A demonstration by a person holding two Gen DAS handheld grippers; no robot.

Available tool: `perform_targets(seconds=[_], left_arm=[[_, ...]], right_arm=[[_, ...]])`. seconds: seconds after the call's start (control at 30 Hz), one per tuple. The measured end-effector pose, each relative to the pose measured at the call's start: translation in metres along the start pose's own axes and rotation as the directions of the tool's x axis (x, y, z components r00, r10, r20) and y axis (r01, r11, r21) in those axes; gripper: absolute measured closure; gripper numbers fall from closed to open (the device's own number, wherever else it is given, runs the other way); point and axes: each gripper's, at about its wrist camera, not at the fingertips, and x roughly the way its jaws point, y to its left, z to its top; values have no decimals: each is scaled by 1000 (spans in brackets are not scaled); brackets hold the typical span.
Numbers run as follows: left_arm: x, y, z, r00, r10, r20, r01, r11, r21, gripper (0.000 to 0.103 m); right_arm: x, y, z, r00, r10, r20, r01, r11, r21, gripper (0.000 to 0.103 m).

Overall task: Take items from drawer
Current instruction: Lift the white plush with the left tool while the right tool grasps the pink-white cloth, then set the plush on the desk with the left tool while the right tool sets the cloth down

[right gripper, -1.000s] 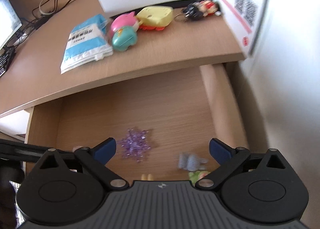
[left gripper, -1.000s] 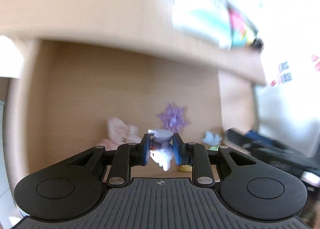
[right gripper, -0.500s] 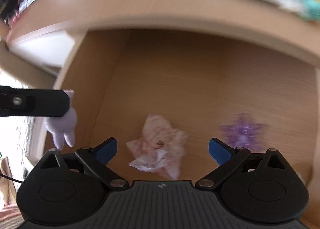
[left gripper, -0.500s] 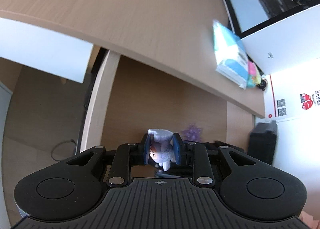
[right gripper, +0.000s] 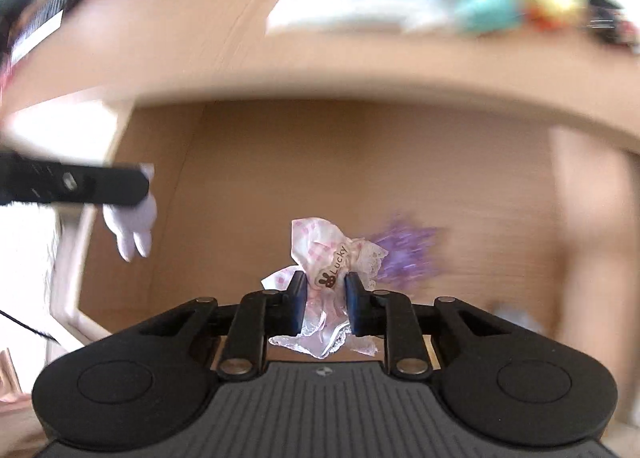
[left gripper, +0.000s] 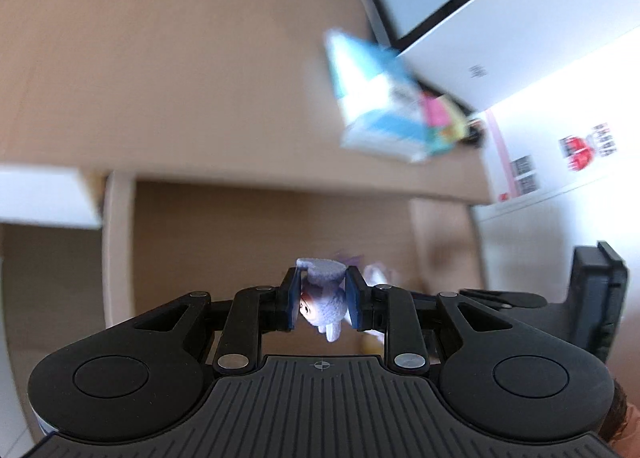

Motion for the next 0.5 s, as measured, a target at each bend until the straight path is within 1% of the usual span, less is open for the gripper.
perform_targets(seconds=[0.1, 0.2, 0.3, 0.4, 0.43, 0.5], left_arm=[[-6, -13, 22, 998, -22, 62, 21, 999, 26, 76], [-9, -22, 48, 990, -34, 139, 26, 998, 63, 76], [4, -27, 75, 987, -4, 164, -6, 998, 62, 76], [17, -30, 92, 981, 43, 189, -53, 997, 48, 76], [20, -32, 96, 978, 62, 201, -72, 996, 45, 76], [27, -32, 104, 971, 92, 220, -104, 994, 45, 76]], right_arm=[[-36, -22, 7, 996, -10, 85, 4, 998, 67, 83], [-63, -40, 17, 987, -57, 151, 42, 994, 100, 83], [-81, -56, 25, 974, -90, 209, 63, 989, 134, 83], [-87, -65, 35, 960, -123, 250, 85, 984, 157, 83], [-86, -66, 41, 954, -132, 270, 91, 983, 158, 83], [-96, -72, 54, 938, -146, 313, 100, 983, 157, 83]])
